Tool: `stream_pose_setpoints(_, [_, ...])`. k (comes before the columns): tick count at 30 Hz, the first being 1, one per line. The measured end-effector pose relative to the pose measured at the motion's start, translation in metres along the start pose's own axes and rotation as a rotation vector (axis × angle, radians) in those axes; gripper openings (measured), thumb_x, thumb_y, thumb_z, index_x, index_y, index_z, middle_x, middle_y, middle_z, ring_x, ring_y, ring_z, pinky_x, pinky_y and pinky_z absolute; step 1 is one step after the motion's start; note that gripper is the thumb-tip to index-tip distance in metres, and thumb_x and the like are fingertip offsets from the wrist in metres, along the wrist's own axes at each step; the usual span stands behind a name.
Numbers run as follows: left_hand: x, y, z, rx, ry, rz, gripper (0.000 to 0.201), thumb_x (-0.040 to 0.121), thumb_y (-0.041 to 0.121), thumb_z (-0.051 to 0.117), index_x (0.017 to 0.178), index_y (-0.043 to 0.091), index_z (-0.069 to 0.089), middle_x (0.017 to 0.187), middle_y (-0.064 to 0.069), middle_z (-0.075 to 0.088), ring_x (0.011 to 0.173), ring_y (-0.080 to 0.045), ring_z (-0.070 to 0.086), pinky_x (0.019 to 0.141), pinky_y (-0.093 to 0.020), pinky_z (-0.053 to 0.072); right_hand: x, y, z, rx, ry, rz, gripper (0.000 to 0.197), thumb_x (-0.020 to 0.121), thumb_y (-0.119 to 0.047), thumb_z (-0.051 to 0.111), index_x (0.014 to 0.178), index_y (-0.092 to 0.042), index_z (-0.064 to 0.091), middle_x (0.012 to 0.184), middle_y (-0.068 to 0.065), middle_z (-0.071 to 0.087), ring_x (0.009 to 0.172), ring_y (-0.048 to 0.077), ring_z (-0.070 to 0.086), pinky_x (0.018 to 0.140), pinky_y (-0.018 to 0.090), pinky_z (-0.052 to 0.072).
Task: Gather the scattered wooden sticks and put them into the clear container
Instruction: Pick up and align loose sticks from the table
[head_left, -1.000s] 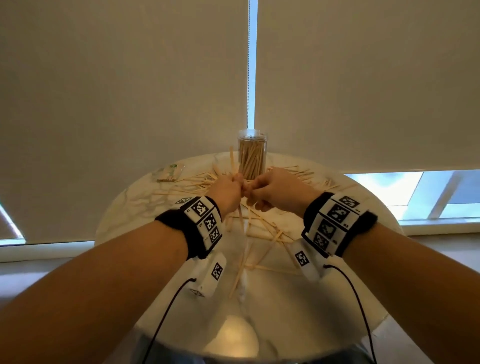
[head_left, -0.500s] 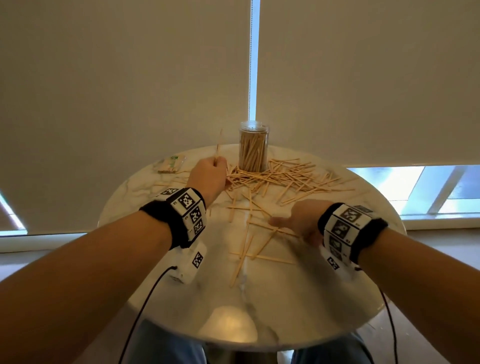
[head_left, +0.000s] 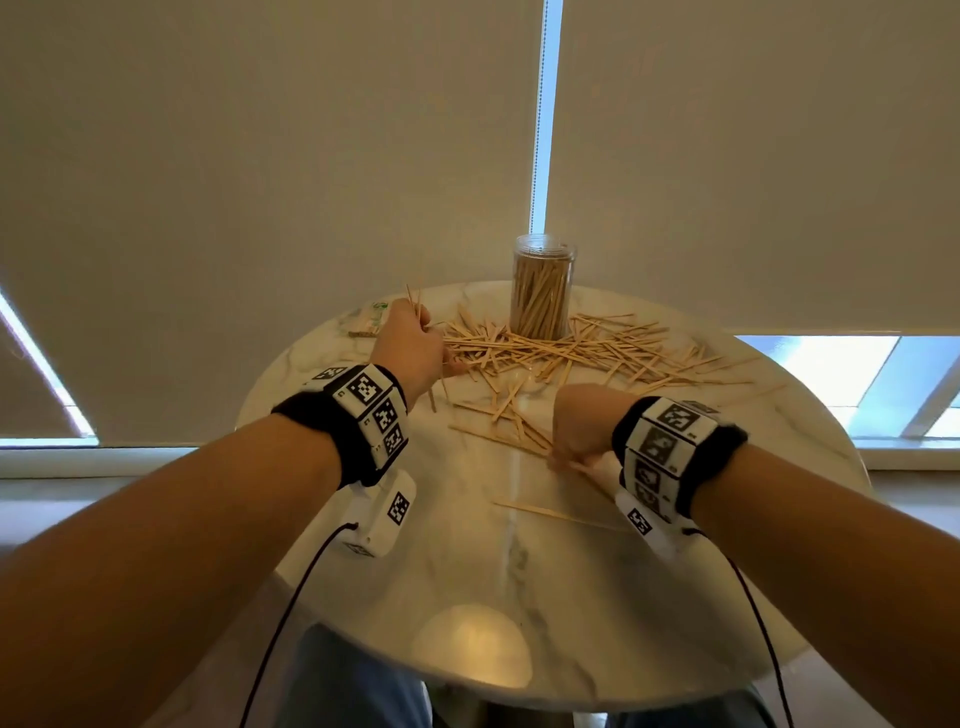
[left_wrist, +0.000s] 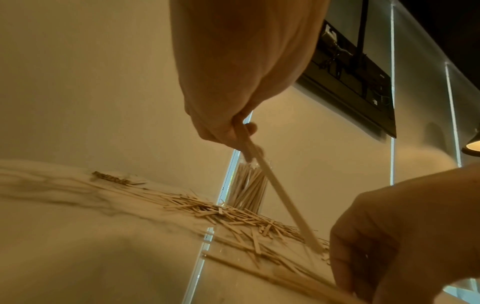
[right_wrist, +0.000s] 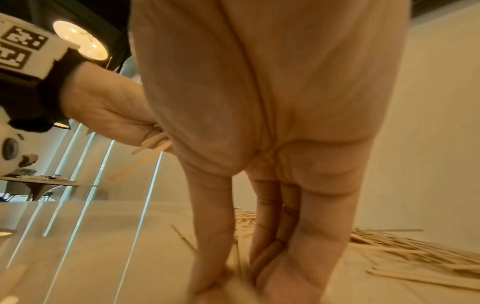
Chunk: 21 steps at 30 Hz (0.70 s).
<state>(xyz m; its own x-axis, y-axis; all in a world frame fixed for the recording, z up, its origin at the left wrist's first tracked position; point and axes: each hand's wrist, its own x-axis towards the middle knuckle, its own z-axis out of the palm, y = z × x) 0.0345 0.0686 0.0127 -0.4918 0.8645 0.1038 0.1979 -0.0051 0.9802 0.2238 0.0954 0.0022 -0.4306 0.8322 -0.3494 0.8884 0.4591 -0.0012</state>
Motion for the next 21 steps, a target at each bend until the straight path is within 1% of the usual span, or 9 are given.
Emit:
stream_pose_setpoints(2, [0.0,-0.001,0.001,0.03,0.028,0.008,0.007,0.101,0.01,0.044,0.107,0.013,0.047,0.097,-0.012,0.055,0.063,-0.021,0.058,0.074,-0.04,0.058,0.002,0.006,0.0,0.014,0.005,0.007,0.033,0.085,-0.037,0.077,0.077,-0.006,0.067,0.071,0.004,0.061,0.063,0.018,0.055,0.055,0.024,0.043])
stream_pose_setpoints(4, [0.004,-0.005,0.005,0.091,0.045,0.01,0.017,0.101,0.02,0.044,0.101,0.013,0.059,0.098,-0.021,0.064,0.077,-0.037,0.062,0.077,-0.043,0.055,0.002,0.008,-0.002,0.047,0.006,0.019,0.028,0.084,-0.032,0.078,0.088,-0.005,0.068,0.076,0.005,0.061,0.073,0.022,0.058,0.059,0.026,0.046])
stream_pose_setpoints(5, [0.005,-0.008,0.007,0.106,0.045,0.005,0.024,0.101,0.022,0.042,0.093,0.013,0.063,0.089,-0.019,0.066,0.076,-0.038,0.06,0.075,-0.042,0.053,0.001,0.008,-0.002,0.05,0.009,0.019,0.027,0.085,-0.03,0.077,0.092,-0.004,0.07,0.077,0.006,0.061,0.076,0.023,0.057,0.057,0.025,0.045])
stream_pose_setpoints(7, [0.003,-0.008,0.012,0.084,0.024,-0.018,0.034,0.104,0.023,0.038,0.08,0.014,0.061,0.067,-0.008,0.054,0.059,-0.027,0.049,0.062,-0.033,0.044,0.001,0.008,-0.001,0.021,0.027,0.011,0.028,0.088,-0.027,0.072,0.097,-0.001,0.072,0.075,0.006,0.059,0.076,0.023,0.055,0.052,0.025,0.042])
stream_pose_setpoints(11, [-0.004,-0.006,0.021,0.038,-0.025,-0.079,0.041,0.106,0.037,0.032,0.079,0.014,0.053,0.06,-0.002,0.045,0.045,-0.015,0.036,0.043,-0.022,0.03,-0.001,0.012,0.004,-0.061,0.094,0.035,0.026,0.095,-0.023,0.063,0.106,-0.001,0.068,0.085,0.006,0.058,0.081,0.023,0.054,0.069,0.029,0.044])
stream_pose_setpoints(15, [-0.006,-0.006,0.026,0.036,-0.061,-0.152,0.057,0.101,0.055,0.033,0.094,0.004,0.057,0.065,-0.016,0.05,0.052,-0.028,0.053,0.049,-0.027,0.051,-0.001,0.027,0.002,0.013,0.124,0.083,0.027,0.093,-0.023,0.064,0.072,-0.006,0.057,0.073,0.004,0.055,0.066,0.02,0.05,0.061,0.028,0.041])
stream_pose_setpoints(17, [-0.008,-0.006,0.032,-0.036,-0.104,-0.203,0.05,0.103,0.051,0.031,0.093,0.006,0.051,0.057,-0.006,0.042,0.039,-0.018,0.041,0.039,-0.021,0.037,-0.002,0.036,-0.004,0.118,0.132,0.108,0.023,0.09,-0.022,0.066,0.076,-0.004,0.065,0.074,0.007,0.062,0.067,0.021,0.056,0.057,0.027,0.046])
stream_pose_setpoints(18, [-0.009,-0.006,0.035,-0.078,-0.127,-0.219,0.045,0.105,0.045,0.031,0.089,0.008,0.049,0.057,-0.002,0.04,0.035,-0.012,0.036,0.037,-0.019,0.03,-0.002,0.04,-0.007,0.191,0.143,0.112,0.021,0.088,-0.022,0.068,0.084,-0.002,0.071,0.079,0.008,0.069,0.073,0.024,0.064,0.063,0.029,0.054])
stream_pose_setpoints(21, [-0.016,0.001,0.047,-0.149,-0.141,-0.247,0.04,0.109,0.03,0.03,0.077,0.011,0.045,0.065,-0.005,0.049,0.042,-0.01,0.044,0.034,-0.018,0.034,-0.003,0.049,-0.017,0.509,0.185,0.1,0.015,0.087,-0.019,0.073,0.092,-0.005,0.077,0.085,0.008,0.077,0.082,0.023,0.075,0.082,0.039,0.062])
